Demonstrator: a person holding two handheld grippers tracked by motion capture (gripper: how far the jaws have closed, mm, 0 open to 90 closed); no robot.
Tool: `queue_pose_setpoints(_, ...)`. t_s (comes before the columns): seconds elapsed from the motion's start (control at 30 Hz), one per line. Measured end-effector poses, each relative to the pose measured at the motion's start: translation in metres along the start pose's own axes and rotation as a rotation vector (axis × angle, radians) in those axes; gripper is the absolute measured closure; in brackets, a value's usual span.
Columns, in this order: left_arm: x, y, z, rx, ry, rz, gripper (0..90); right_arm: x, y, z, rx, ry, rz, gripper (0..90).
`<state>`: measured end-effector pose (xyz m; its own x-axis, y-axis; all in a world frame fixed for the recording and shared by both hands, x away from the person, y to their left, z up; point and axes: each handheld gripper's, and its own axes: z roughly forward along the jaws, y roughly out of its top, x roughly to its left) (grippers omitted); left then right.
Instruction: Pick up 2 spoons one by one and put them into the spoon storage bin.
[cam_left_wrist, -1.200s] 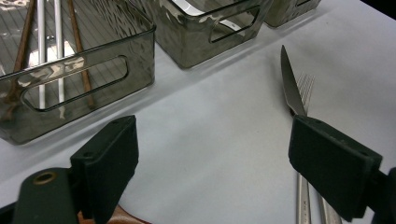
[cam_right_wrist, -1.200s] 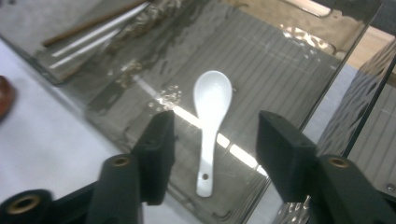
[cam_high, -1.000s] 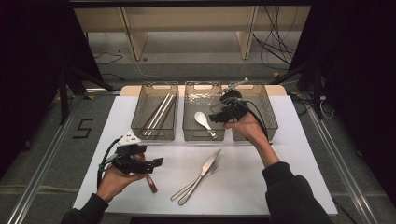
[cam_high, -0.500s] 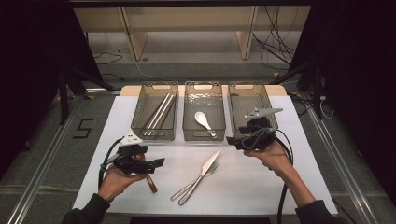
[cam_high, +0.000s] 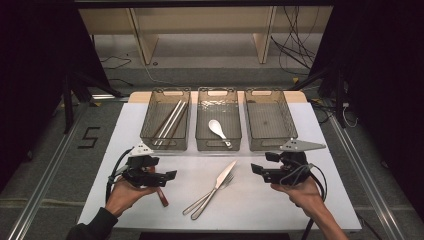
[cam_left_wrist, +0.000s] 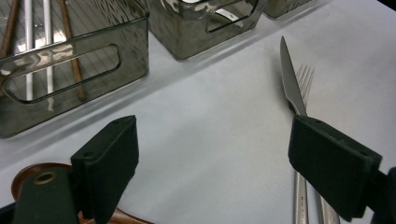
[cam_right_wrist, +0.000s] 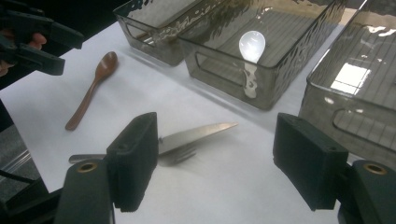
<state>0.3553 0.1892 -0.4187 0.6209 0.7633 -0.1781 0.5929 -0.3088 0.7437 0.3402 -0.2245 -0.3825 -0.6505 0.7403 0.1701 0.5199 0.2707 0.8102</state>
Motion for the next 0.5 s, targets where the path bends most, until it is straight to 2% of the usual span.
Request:
queue_pose_setpoints(0.23, -0.002, -0.002, 0.006, 0.048, -0.027, 0.009, 17.5, 0.008, -0.016, -0.012, -0.017, -0.004, 0.000, 31.2)
queue_pose_setpoints(0.37, -0.004, -0.004, 0.012, 0.086, -0.051, 0.003, 28.8, 0.010, -0.021, -0.016, -0.015, -0.004, -0.003, 31.1)
queue_pose_setpoints(0.5, -0.004, -0.006, 0.019, 0.141, -0.061, -0.033, 41.1, 0.012, -0.025, -0.018, -0.005, -0.014, -0.007, 30.6)
